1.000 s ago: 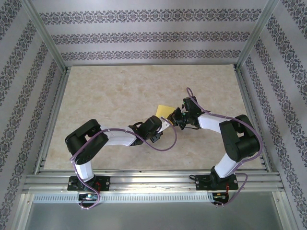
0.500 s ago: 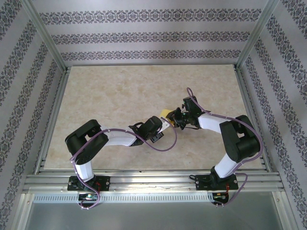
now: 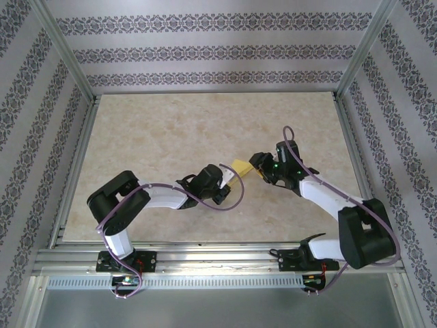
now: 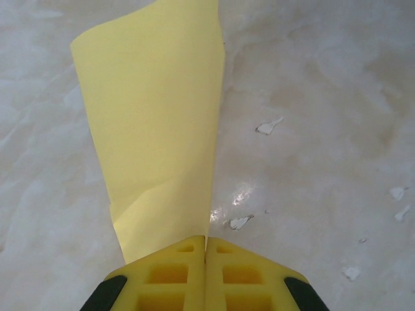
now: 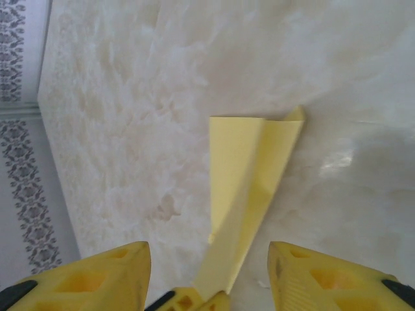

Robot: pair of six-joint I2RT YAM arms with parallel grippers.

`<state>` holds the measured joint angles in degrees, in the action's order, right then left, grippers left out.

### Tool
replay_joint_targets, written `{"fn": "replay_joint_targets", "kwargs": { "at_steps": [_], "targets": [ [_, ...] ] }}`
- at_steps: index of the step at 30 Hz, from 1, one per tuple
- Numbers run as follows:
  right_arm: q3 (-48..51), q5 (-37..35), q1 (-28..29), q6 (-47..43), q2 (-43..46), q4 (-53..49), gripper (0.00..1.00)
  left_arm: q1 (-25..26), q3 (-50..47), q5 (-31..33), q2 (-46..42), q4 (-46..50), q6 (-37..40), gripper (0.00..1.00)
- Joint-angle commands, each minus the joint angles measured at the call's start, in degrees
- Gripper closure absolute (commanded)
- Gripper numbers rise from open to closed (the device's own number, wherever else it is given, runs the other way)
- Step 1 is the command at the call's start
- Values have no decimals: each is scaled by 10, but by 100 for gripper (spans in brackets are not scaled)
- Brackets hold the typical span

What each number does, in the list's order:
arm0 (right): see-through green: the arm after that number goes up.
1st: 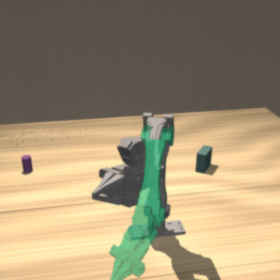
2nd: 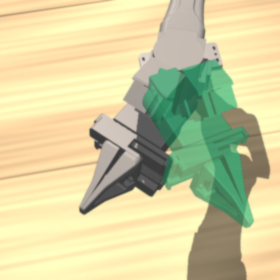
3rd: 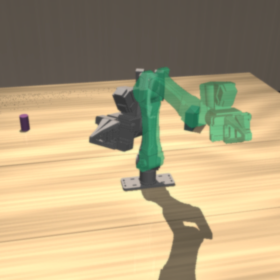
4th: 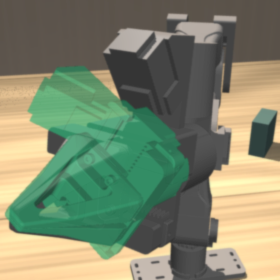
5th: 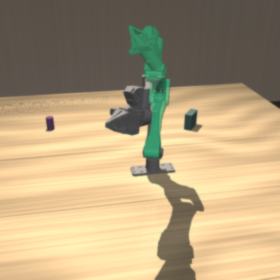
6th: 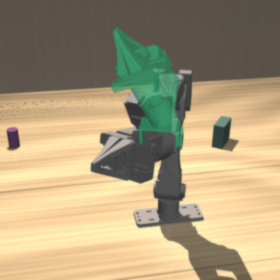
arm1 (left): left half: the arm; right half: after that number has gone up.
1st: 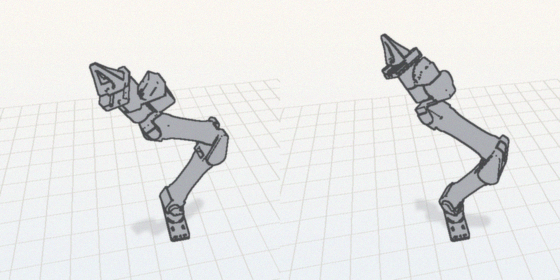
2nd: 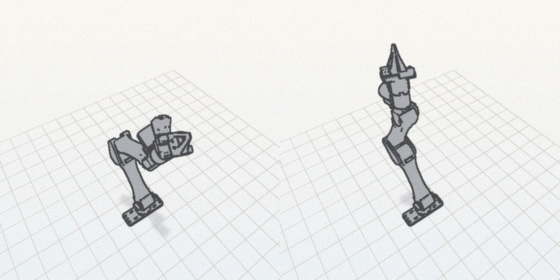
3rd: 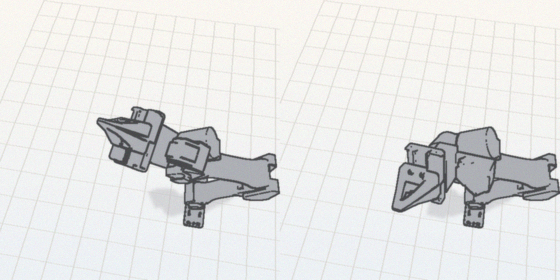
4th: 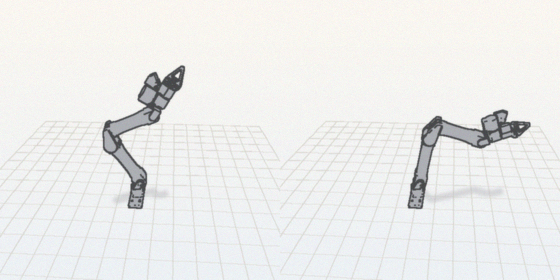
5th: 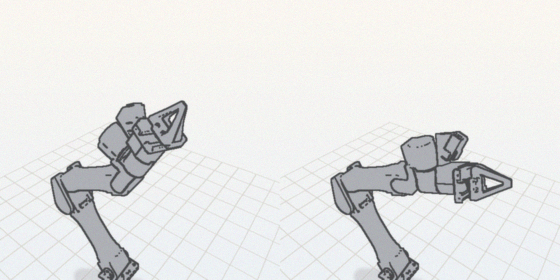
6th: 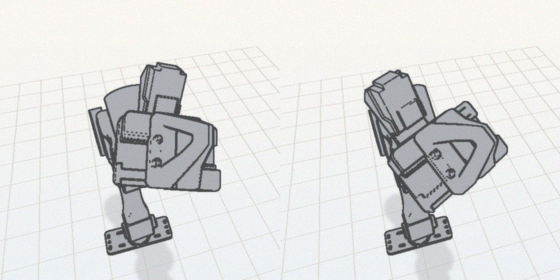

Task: Fold a paper plane with a square sheet of paper (pick it up from the middle)
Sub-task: Fold the wing for the fifth time at the center of the table.

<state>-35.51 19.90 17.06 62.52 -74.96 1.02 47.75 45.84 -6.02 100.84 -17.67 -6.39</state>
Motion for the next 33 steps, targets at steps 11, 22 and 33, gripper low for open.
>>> {"fn": "replay_joint_targets", "kwargs": {
  "at_steps": [11, 22, 33],
  "targets": [
    [43, -7, -7, -31, 30, 15, 48, -47, 16, -183, 25, -55, -160, 100],
    [32, 65, 5, -48, -18, 48, 50, -64, 28, -238, 55, -87, -225, 100],
    [11, 96, 24, -66, -85, 71, 76, -77, 29, -279, 88, -148, -298, 100]
  ]
}}
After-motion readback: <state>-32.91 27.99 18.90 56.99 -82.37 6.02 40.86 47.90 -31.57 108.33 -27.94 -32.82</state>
